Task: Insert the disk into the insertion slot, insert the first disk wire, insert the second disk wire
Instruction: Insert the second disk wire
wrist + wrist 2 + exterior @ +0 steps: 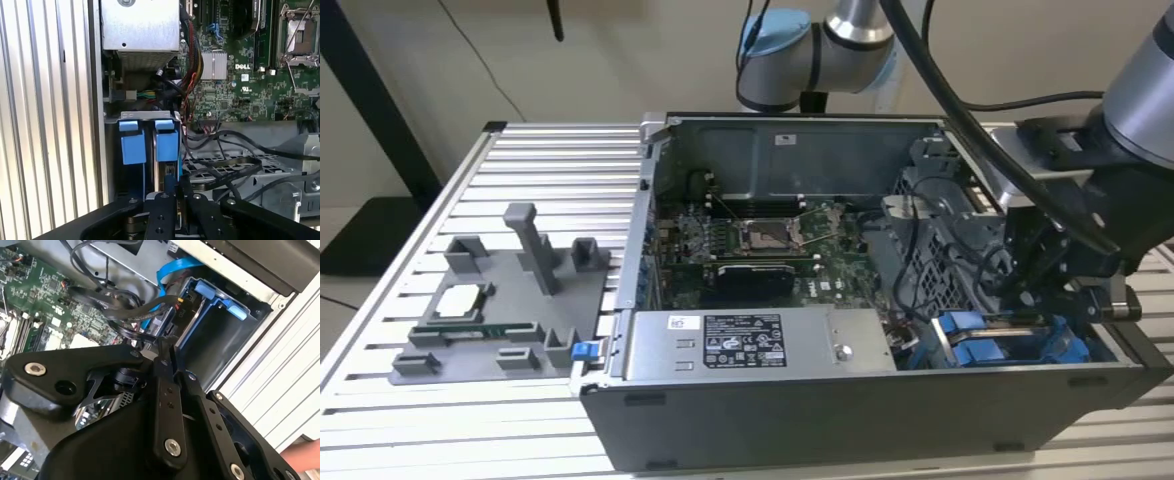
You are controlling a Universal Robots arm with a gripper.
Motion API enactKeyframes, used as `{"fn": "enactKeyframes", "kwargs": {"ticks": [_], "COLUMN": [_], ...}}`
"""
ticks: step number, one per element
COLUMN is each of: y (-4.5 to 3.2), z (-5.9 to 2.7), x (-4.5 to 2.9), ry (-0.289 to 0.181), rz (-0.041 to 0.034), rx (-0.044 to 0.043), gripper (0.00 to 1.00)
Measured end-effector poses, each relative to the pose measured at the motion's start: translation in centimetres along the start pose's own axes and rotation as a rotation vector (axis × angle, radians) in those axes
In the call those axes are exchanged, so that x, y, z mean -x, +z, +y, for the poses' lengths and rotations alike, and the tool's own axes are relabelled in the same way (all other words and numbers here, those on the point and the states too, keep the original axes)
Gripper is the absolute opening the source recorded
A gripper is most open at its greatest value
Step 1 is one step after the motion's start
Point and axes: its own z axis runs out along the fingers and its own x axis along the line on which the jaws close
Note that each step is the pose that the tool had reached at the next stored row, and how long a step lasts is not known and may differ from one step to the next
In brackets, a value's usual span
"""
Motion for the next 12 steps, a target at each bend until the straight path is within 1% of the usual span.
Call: {"fn": "enactKeyframes", "kwargs": {"ticks": [4,8,12], "y": [0.32,0.37,0.39], "z": [-0.21,-0.32,-0.33], "x": [-0.40,-0.41,-0.40], "ry": [0.001,0.002,0.002], "rz": [0.0000,-0.0004,-0.0041], "rx": [-0.0002,-0.0004,-0.0002], "gripper": [0.00,0.00,0.00]}}
